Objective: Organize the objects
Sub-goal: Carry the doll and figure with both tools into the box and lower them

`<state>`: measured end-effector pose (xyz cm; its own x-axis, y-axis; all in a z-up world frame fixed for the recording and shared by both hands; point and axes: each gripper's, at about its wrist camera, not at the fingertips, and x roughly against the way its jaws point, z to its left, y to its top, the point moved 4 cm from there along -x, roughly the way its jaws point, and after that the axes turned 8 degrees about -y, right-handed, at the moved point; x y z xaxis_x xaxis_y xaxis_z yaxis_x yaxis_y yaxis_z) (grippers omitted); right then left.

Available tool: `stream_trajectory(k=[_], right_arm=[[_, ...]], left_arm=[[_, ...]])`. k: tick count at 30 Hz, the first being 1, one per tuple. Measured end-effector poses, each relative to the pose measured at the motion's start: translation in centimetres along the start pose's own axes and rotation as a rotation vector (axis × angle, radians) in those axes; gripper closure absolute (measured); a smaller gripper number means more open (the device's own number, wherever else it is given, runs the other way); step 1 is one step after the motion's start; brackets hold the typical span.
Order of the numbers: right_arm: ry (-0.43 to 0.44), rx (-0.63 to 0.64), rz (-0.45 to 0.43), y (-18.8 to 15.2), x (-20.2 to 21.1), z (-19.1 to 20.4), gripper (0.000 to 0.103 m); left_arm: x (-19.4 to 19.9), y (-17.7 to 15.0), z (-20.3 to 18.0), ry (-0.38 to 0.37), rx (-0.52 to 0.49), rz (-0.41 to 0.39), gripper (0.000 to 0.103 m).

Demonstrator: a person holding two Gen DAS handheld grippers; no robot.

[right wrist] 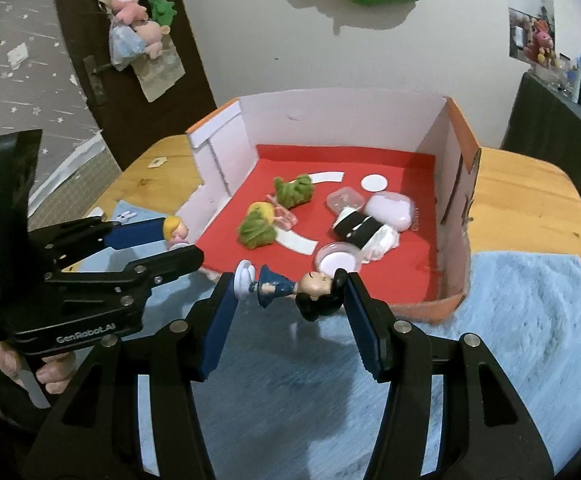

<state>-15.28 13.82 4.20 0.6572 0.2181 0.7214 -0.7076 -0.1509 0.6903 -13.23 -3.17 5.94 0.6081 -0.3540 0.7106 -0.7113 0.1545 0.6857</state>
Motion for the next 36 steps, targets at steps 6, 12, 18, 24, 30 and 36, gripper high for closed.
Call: stream_trajectory(k=[6, 12, 18, 24, 30, 36], right_arm=[[-0.032, 0.003, 0.039, 0.7, -2.1, -1.3, 0.050], [-0.045, 0.017, 0.074, 1.1, -3.7, -1.8, 0.051], [-0.072, 0.033, 0.110, 1.1, -4.9, -2.2, 0.051], [-0.087, 0.054, 0.158, 0.7, -6.3, -2.6, 0.051], [-0.091, 0.064, 0.179, 0.6, -7.1, -2.7, 0.051], [-0.079, 0.053, 0.176, 0.9, -6.9, -2.8, 0.051]], left_arm=[[-1.9, 0.8, 0.2, -0.007, 0.007, 0.040, 0.052], [-3.8, 0.7, 0.5, -0.029, 0.020, 0.097, 0.052], [-5.2, 0.5, 0.9, -0.026, 0.028, 0.144, 0.052], [-6.4, 0.2, 1.2, -0.020, 0.035, 0.183, 0.052], [-7.0, 0.0, 1.7, -0.017, 0.048, 0.194, 0.052], [-7.5, 0.0, 1.6, 0.003, 0.044, 0.196, 0.052]])
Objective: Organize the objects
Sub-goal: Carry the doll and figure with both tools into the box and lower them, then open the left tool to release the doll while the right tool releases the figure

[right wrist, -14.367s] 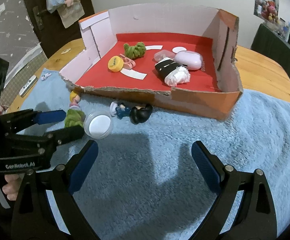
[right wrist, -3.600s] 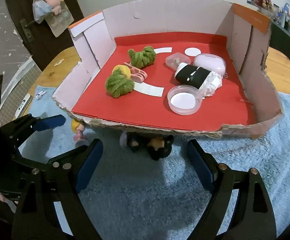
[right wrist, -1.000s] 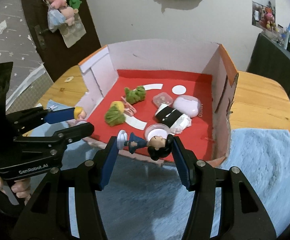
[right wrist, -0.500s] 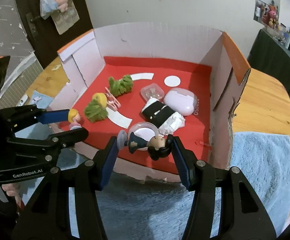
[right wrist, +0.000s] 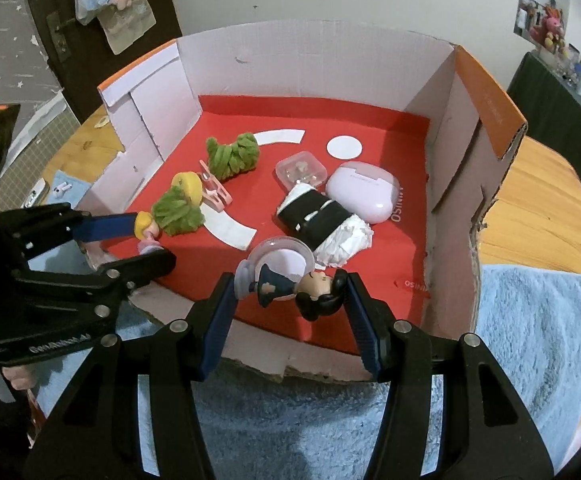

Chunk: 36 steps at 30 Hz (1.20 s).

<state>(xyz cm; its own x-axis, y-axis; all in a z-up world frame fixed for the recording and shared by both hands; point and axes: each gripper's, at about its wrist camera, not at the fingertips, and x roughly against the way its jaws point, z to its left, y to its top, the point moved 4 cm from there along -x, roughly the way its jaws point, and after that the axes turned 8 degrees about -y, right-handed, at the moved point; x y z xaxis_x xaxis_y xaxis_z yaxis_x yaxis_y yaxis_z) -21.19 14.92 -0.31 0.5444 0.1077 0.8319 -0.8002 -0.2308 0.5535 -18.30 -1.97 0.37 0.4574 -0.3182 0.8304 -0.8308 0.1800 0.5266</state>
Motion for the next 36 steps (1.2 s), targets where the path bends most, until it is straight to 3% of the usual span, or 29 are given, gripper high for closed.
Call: stream_trajectory(k=[19, 23, 26, 36], right_arm=[[0.019, 0.009, 0.050, 0.3, -1.2, 0.2, 0.050], [0.029, 0.004, 0.042, 0.3, -1.0, 0.3, 0.045], [0.028, 0.007, 0.032, 0.3, -0.7, 0.4, 0.037], [0.033, -0.004, -0.006, -0.1, 0.8, 0.6, 0.034]], left_arm=[[-0.1, 0.2, -0.1, 0.009, -0.001, -0.005, 0.052], [0.0, 0.2, 0.0, 0.011, -0.002, -0.010, 0.051], [0.4, 0.3, 0.0, 0.014, -0.002, -0.023, 0.045], [1.7, -0.1, 0.1, 0.031, 0.010, -0.054, 0.037]])
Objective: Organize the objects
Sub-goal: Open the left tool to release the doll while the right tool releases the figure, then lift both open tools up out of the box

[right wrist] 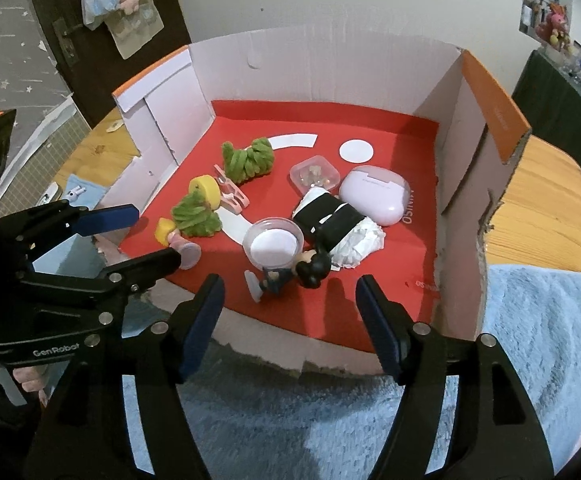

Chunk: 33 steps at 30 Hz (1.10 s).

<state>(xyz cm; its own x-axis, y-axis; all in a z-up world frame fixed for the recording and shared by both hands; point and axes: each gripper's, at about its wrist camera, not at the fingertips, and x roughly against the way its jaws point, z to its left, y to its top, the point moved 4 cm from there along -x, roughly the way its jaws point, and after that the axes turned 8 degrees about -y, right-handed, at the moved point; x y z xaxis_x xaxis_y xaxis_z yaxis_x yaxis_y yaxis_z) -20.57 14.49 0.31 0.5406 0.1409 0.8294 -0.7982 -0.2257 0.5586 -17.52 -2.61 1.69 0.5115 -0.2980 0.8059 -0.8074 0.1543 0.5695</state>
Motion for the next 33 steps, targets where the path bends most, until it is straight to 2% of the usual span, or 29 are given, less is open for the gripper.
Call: stream_trajectory(k=[8, 13, 17, 31, 33], right_arm=[[0.009, -0.011, -0.049, -0.6, 1.9, 0.6, 0.032], [0.009, -0.019, -0.087, -1.0, 3.1, 1.0, 0.028], [0.010, -0.028, -0.106, -1.3, 3.9, 1.0, 0.025], [0.000, -0.068, -0.143, -3.5, 6.1, 1.0, 0.018], [-0.001, -0.075, -0.143, -3.8, 6.2, 1.0, 0.013]], left_arm=[[1.3, -0.5, -0.1, 0.005, 0.013, -0.035, 0.028], [2.6, -0.9, -0.2, 0.025, 0.010, -0.074, 0.015], [3.6, -1.1, -0.3, 0.056, 0.006, -0.106, 0.000], [5.2, -2.8, 0.1, 0.053, 0.056, -0.141, 0.000], [5.4, -3.1, 0.0, 0.066, 0.055, -0.149, 0.000]])
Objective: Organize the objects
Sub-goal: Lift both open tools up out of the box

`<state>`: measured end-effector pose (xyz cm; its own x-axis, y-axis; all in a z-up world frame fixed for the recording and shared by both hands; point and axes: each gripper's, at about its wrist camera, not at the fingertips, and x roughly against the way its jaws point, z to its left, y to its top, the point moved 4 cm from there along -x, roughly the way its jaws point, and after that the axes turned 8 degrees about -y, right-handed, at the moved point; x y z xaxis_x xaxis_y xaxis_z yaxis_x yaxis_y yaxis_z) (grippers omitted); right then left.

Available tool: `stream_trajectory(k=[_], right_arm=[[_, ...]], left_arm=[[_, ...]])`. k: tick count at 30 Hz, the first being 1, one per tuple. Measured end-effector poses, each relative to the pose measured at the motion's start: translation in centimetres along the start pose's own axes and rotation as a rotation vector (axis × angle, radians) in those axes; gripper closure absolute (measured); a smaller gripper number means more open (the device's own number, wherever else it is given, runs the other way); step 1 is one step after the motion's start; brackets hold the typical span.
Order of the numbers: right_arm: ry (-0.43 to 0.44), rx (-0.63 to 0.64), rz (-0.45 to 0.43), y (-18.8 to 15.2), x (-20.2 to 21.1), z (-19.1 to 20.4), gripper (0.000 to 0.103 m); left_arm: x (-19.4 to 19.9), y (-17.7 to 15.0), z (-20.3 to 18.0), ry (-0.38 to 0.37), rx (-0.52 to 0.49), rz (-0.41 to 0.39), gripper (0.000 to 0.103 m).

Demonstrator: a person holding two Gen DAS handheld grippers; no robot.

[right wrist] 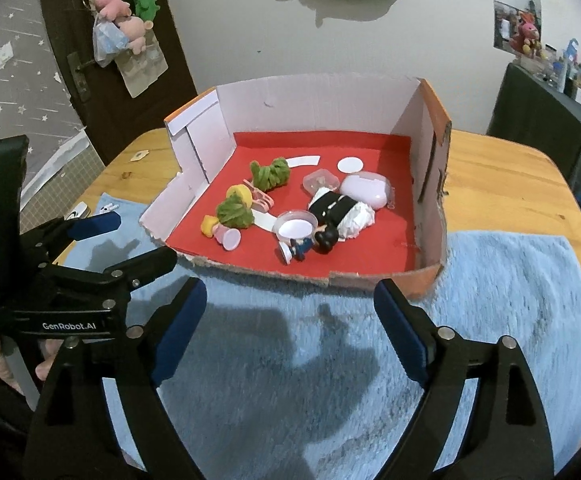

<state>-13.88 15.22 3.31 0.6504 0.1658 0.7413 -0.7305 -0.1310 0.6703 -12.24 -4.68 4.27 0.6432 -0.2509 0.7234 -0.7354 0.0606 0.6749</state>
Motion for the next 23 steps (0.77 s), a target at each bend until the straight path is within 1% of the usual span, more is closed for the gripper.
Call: stream_trajectory(k=[2, 6, 8, 12, 19, 21, 23], right_arm=[[0.000, -0.012, 0.001, -0.5, 0.1, 0.0, 0.009], [-0.004, -0.026, 0.007, -1.4, 0.1, -0.1, 0.009], [-0.008, -0.031, 0.009, -2.0, 0.1, -0.1, 0.009], [-0.007, -0.048, 0.017, -3.1, -0.1, -0.2, 0.009], [-0.018, -0.051, 0.045, -5.2, -0.8, -0.1, 0.008], [-0.022, -0.055, 0.046, -5.8, -1.0, -0.1, 0.008], [-0.028, -0.056, 0.042, -6.2, -1.2, -0.1, 0.008]], left_arm=[[0.1, -0.3, -0.1, 0.023, 0.002, -0.004, 0.000], [0.3, -1.3, -0.2, 0.089, 0.012, -0.015, 0.000], [0.2, -1.9, -0.4, 0.084, 0.012, -0.005, 0.000], [-0.5, -3.5, -0.6, 0.043, 0.041, 0.032, 0.000], [-1.2, -5.8, -0.9, 0.047, 0.066, 0.073, 0.000], [-1.5, -6.3, -0.7, 0.034, 0.079, 0.077, 0.000], [-1.6, -6.6, -0.6, 0.045, 0.082, 0.076, 0.000]])
